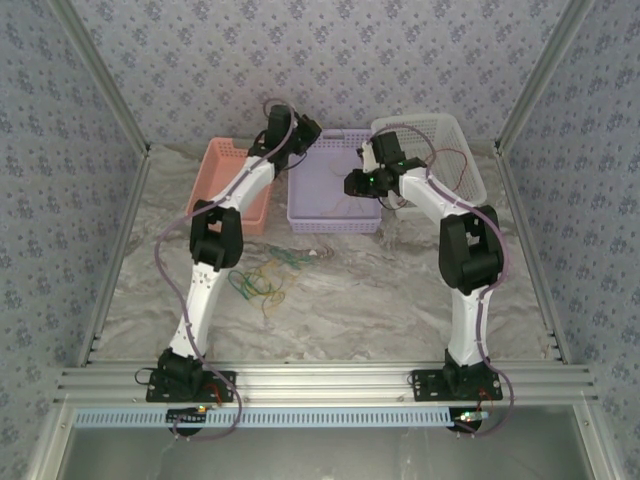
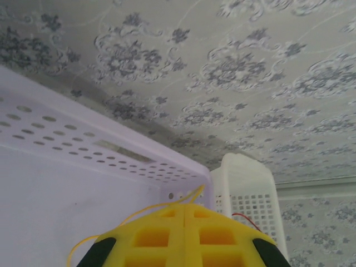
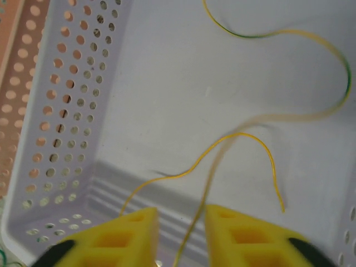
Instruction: Untangle the cables
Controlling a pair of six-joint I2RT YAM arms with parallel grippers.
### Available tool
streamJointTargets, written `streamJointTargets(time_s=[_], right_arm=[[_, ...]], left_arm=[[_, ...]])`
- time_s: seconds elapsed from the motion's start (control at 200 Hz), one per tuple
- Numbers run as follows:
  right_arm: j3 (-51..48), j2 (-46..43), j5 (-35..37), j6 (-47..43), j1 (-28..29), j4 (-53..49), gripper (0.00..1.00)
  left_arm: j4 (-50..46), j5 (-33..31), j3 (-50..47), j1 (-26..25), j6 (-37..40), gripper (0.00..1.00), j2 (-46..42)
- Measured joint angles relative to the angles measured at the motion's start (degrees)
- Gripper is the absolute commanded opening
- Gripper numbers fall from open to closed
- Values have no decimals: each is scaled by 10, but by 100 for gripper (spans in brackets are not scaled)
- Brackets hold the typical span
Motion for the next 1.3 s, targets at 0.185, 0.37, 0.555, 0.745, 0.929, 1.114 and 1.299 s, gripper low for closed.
streamJointTargets(time_s=[0.185, 0.37, 0.555, 0.745, 0.929, 1.114, 1.299], right_arm=[[-27, -21, 22, 0, 5, 0, 52], [-45, -88, 43, -1, 6, 1, 54], [-62, -164, 52, -1, 6, 5, 54], [-80, -209, 61, 0, 7, 9, 54], [-98, -237, 67, 0, 7, 8, 54], [-111, -268, 71, 1, 7, 4, 54], [-146, -315, 80, 1, 28, -1, 54]], left_arm=[[-19, -2, 0, 0, 5, 0, 13], [-39, -2, 18, 0, 7, 14, 26], [-63, 1, 43, -1, 17, 63, 26], [-117, -27, 57, -8, 45, 77, 13], [-179, -76, 50, -21, 64, 75, -30], [-186, -121, -48, -26, 82, 68, -151], [-198, -160, -154, -26, 104, 68, -294]])
